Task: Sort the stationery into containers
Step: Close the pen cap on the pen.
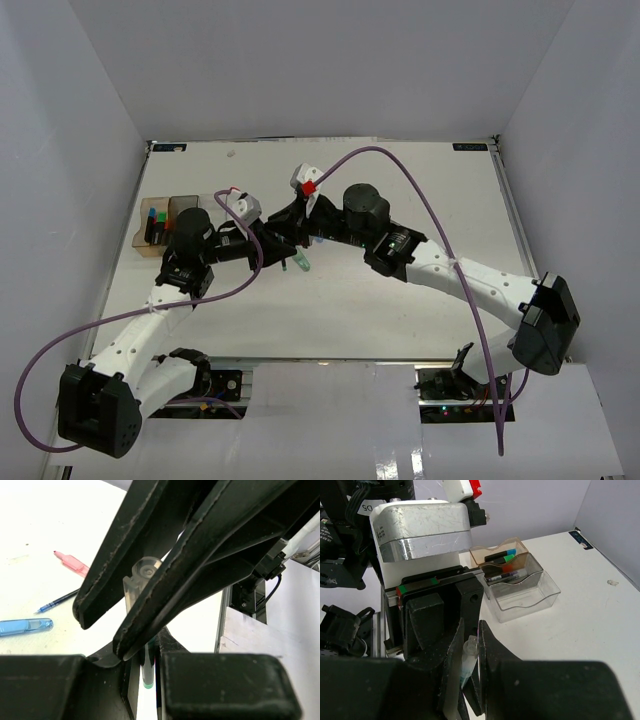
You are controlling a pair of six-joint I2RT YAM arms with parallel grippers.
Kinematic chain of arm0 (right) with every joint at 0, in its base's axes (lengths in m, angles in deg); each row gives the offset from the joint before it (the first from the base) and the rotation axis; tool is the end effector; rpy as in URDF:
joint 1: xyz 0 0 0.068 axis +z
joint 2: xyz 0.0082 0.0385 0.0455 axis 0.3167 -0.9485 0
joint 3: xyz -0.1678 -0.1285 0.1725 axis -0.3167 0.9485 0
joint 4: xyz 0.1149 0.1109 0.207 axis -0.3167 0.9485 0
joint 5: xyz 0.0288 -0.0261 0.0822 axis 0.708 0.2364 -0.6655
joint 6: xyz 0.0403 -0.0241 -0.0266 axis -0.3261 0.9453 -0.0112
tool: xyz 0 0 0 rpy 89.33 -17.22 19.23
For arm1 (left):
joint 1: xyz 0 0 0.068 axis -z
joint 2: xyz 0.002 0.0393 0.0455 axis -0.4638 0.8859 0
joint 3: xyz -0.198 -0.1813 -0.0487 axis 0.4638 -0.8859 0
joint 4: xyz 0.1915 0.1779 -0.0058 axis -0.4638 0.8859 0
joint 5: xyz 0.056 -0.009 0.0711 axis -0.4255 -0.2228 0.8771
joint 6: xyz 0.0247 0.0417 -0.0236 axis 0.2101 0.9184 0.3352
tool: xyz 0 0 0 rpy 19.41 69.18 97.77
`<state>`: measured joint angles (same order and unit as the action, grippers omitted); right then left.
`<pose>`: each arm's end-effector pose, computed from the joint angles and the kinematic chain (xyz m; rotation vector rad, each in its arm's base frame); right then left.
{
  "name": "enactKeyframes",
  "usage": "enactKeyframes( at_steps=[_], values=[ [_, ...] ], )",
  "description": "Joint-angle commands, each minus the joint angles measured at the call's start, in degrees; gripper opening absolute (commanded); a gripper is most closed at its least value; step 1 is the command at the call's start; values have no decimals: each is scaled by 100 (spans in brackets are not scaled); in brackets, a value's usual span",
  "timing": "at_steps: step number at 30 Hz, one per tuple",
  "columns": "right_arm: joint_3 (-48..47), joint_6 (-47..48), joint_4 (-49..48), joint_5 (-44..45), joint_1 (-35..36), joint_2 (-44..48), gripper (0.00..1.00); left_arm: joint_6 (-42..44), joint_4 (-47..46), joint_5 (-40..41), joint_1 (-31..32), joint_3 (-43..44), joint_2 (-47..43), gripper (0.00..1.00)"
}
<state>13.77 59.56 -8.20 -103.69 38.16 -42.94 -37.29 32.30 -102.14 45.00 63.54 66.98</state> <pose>0.1860 0.2988 0.3686 -0.9718 1.3443 0.9550 0.1993 -0.0934 0.3009 0.8800 1.5422 -1.1577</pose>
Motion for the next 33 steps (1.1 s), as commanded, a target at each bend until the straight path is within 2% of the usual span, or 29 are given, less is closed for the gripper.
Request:
enactKeyframes(
  at_steps=[1, 7, 14, 19, 26, 33],
  values=[
    [848, 228, 2915, -663, 7, -546, 8, -12, -1594, 445, -128, 471, -668, 0],
    [813, 122, 3328, -629, -2, -774, 8, 102, -1506, 718, -137, 621, -650, 0],
    [707, 26, 3610, -716, -11, -898, 8, 172, -1365, 446, -137, 1034, -404, 0],
    [515, -18, 3619, -462, -11, -626, 8, 128, -1366, 385, -137, 762, -387, 0],
    [225, -185, 3592, -49, -19, -415, 13, 243, -1075, 472, -128, 612, -369, 0],
    [5, -334, 3513, 22, -11, -292, 16, 208, -1040, 402, -119, 516, -202, 0]
  ],
)
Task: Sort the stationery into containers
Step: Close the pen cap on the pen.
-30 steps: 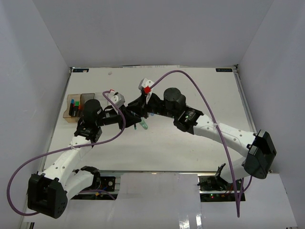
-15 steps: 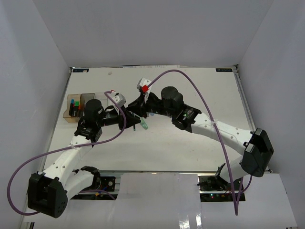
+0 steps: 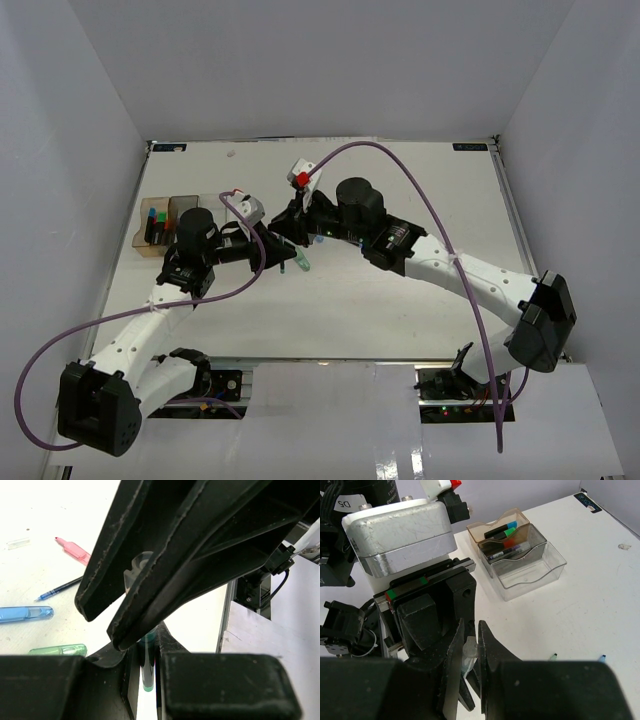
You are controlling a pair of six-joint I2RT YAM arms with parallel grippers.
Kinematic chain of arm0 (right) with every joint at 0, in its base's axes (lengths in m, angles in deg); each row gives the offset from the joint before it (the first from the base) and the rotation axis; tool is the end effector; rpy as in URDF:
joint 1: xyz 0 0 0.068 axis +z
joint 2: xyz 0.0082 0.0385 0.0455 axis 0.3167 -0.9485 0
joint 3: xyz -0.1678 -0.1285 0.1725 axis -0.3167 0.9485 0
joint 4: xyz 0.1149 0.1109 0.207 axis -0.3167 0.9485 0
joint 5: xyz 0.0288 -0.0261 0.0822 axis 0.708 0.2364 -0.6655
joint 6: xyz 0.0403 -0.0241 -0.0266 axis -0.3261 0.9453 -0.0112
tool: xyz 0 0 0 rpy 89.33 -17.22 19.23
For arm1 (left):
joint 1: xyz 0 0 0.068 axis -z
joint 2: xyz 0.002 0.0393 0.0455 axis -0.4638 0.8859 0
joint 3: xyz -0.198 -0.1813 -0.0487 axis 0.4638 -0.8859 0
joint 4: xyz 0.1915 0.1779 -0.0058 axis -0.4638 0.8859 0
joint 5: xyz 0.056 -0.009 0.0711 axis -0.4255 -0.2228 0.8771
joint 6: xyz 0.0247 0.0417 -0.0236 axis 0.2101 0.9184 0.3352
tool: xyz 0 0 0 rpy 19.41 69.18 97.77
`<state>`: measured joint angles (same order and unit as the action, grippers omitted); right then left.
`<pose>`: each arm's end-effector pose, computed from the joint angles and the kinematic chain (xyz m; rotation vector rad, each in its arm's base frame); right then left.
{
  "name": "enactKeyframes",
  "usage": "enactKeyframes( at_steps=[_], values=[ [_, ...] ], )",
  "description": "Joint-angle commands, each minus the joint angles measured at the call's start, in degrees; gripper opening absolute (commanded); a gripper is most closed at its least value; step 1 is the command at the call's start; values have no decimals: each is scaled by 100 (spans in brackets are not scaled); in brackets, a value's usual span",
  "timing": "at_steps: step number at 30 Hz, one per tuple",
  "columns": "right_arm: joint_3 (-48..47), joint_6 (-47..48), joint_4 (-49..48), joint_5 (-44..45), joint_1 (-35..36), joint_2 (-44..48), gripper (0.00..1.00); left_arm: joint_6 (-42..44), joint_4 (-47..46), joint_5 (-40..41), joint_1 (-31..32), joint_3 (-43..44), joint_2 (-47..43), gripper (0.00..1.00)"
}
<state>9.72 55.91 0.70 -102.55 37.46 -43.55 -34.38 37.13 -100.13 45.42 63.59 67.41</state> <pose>0.1916 0.2981 0.3737 -0.9470 1.4855 0.9598 0.1998 -0.0945 0.2917 0.8752 1.6111 -1.1307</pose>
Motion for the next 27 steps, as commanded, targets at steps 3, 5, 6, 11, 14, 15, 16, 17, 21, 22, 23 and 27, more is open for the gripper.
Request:
enactKeyframes(
  at_steps=[3, 5, 6, 11, 14, 15, 16, 17, 21, 22, 23, 27],
  values=[
    [321, 4, 2588, -39, 51, -178, 17, -40, -1470, 201, -135, 520, -202, 0],
    [234, -31, 2580, -13, 50, -178, 18, -31, -1444, 210, -126, 511, -193, 0],
    [207, -49, 2580, -13, 50, -186, 24, -31, -1444, 210, -108, 511, -184, 0],
    [-30, -110, 2562, 66, 50, -195, 34, 5, -1391, 227, -55, 529, -114, 0],
    [-206, -137, 2553, 172, 59, -186, 38, -4, -1356, 210, -12, 546, -53, 0],
    [-241, -137, 2527, 198, 51, -178, 38, -4, -1347, 201, 6, 555, -35, 0],
    [-303, -137, 2518, 207, 50, -169, 38, -13, -1338, 210, 6, 546, -26, 0],
    [-321, -137, 2518, 216, 50, -151, 39, -13, -1338, 218, 15, 555, -17, 0],
    [-330, -137, 2527, 163, 50, -29, 43, -22, -1268, 402, 24, 572, 9, 0],
    [-303, -145, 2518, 137, 59, 7, 44, -13, -1242, 429, 15, 590, 18, 0],
    [-268, -146, 2509, 111, 59, 50, 45, -13, -1216, 464, 15, 599, 35, 0],
    [-136, -224, 2369, 5, 59, 314, 52, -65, -1163, 544, 15, 643, 106, 0]
  ],
)
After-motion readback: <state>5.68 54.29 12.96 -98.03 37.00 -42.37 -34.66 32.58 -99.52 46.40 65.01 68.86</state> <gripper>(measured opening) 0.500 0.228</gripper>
